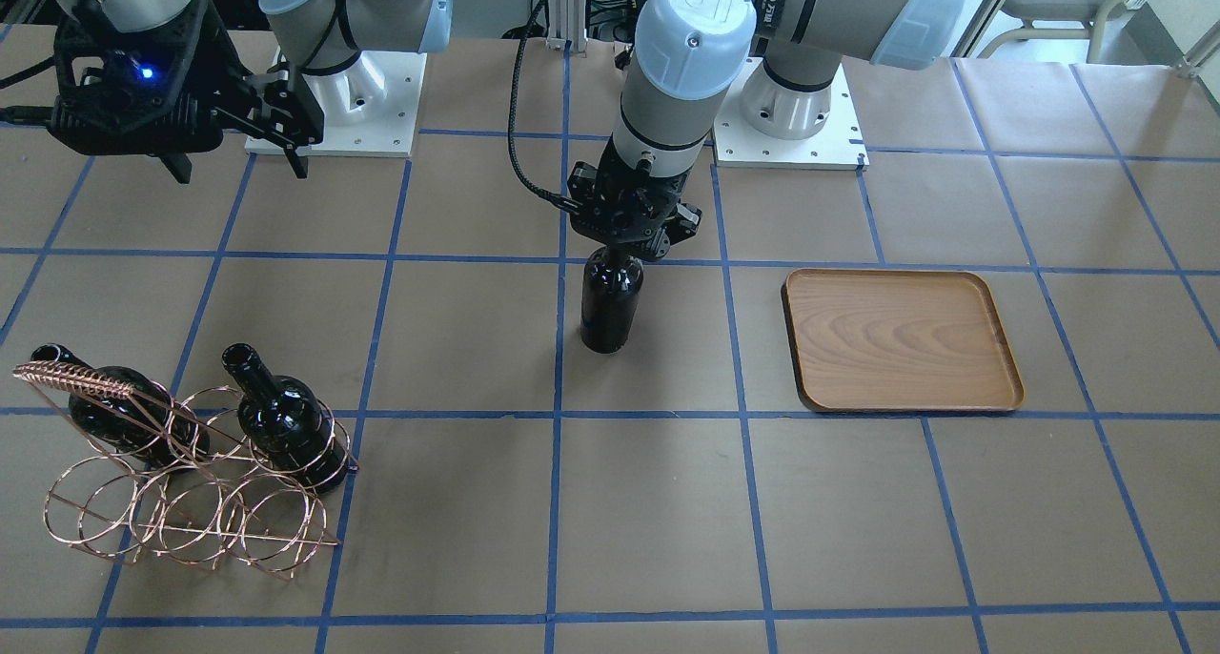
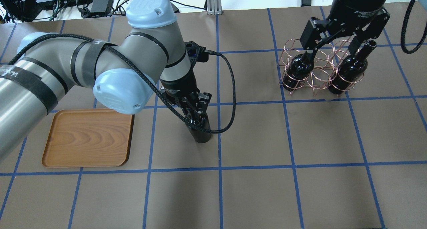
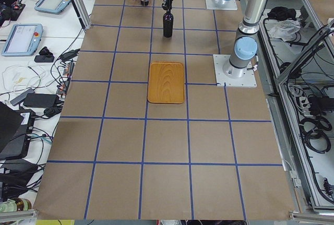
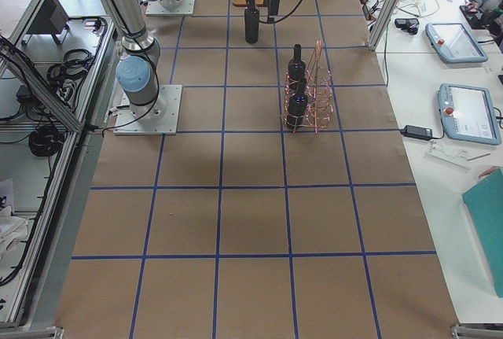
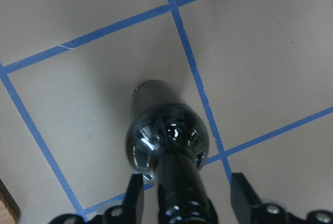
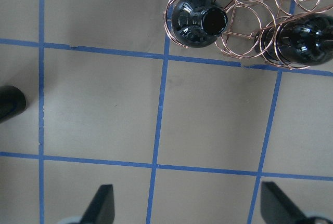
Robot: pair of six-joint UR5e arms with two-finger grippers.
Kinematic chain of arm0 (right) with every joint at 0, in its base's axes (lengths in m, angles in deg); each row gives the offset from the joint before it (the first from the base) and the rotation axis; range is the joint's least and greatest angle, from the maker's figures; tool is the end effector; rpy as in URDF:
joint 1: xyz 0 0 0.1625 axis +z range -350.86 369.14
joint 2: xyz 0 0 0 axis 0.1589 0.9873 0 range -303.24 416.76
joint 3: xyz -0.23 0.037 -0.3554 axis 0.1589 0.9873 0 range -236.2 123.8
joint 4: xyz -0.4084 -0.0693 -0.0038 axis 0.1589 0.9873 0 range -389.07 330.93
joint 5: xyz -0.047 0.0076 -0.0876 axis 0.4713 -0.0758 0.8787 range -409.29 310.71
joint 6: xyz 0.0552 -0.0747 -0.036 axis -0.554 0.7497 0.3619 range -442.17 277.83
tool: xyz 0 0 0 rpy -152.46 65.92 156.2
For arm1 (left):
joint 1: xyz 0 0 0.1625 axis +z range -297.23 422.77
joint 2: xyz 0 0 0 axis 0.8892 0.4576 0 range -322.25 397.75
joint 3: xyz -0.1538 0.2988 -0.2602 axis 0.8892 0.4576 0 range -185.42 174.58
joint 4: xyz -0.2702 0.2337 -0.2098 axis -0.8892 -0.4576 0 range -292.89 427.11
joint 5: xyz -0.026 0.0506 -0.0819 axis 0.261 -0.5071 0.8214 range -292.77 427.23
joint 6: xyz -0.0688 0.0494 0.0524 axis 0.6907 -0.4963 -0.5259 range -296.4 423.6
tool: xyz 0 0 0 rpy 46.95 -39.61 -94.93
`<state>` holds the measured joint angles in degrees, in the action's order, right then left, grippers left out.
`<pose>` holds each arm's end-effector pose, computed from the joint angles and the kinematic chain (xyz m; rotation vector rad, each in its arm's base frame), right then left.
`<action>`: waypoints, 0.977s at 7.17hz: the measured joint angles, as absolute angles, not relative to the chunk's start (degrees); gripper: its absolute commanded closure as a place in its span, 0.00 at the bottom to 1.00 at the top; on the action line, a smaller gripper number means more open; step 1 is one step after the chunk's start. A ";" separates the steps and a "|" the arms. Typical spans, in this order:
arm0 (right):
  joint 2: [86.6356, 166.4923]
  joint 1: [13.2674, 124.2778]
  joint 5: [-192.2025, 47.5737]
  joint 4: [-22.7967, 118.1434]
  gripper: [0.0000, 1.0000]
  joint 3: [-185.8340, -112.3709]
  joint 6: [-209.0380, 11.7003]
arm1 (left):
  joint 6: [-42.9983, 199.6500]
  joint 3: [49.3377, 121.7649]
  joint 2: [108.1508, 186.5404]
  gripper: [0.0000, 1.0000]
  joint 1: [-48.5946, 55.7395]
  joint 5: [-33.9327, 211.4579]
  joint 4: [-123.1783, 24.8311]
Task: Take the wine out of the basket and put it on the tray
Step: 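Lower the left gripper and close it around the bottle neck, then lift the bottle with the left gripper and carry it over the tray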
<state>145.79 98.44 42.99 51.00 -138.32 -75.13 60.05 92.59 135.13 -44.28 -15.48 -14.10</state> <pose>0.1233 -0.4924 0.5300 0.1732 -3.0995 -0.0857 -0.2922 -0.4548 0.3703 -0.5294 -2.9760 -0.1957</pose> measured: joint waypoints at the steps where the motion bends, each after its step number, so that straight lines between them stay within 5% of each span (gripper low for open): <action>1: 145.79 98.44 42.99 51.00 0.00 -138.32 -75.13 | 60.06 92.41 135.07 1.00 -44.20 -15.48 -14.17; 7: 145.79 98.48 42.99 50.99 0.00 -138.32 -75.14 | 45.83 81.12 131.19 1.00 -25.44 -26.72 -26.23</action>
